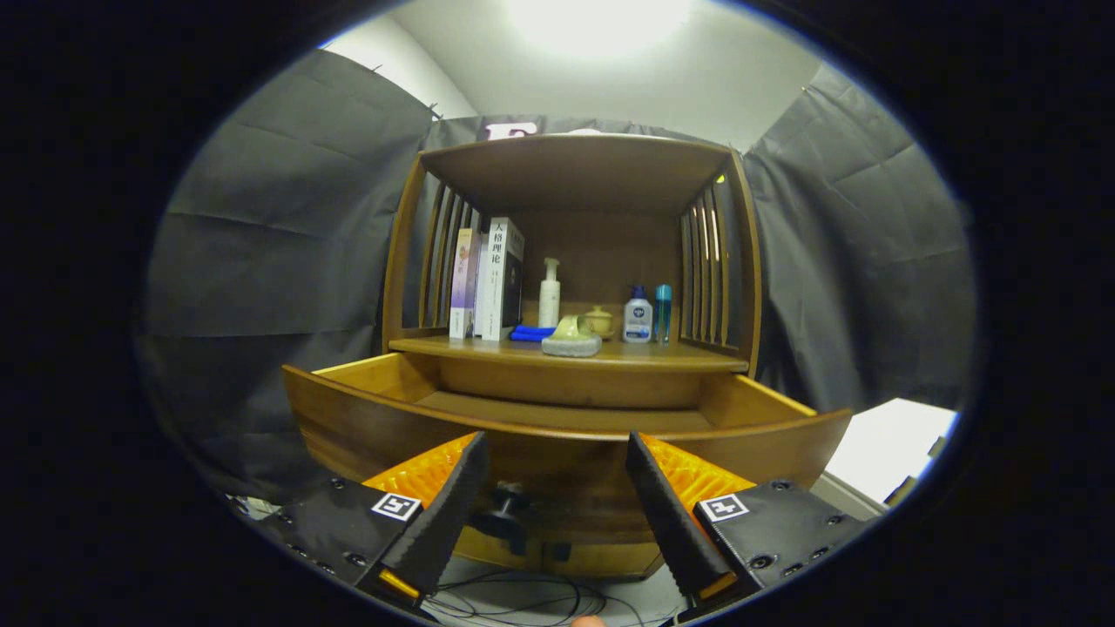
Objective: Pull open the drawer, take out the items inside it, and place them on the countertop above the cabinet.
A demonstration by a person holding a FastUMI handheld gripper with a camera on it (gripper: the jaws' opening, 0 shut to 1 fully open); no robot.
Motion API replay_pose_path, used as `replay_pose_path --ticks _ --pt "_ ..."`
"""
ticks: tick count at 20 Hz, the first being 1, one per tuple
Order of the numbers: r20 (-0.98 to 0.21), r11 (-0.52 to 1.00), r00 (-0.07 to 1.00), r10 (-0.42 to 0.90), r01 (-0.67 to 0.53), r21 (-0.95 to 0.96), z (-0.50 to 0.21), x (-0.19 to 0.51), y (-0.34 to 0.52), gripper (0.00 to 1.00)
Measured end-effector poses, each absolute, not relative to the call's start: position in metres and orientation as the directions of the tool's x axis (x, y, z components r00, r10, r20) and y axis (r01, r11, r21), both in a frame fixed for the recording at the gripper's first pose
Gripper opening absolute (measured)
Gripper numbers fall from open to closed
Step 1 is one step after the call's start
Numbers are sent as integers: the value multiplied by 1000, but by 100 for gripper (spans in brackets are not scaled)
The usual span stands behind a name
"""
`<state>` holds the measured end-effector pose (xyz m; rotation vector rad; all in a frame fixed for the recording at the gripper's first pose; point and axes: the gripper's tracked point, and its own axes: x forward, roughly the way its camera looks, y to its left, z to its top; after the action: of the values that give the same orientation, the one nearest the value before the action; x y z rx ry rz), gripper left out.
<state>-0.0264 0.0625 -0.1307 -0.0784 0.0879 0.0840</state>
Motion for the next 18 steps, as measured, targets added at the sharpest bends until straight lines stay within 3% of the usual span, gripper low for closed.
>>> replay_pose_path --ticks 8,18 --pt "-197 992 978 66 -86 -94 -174 -24 73 100" --pt "-210 993 977 31 -53 -101 -182 -12 74 100"
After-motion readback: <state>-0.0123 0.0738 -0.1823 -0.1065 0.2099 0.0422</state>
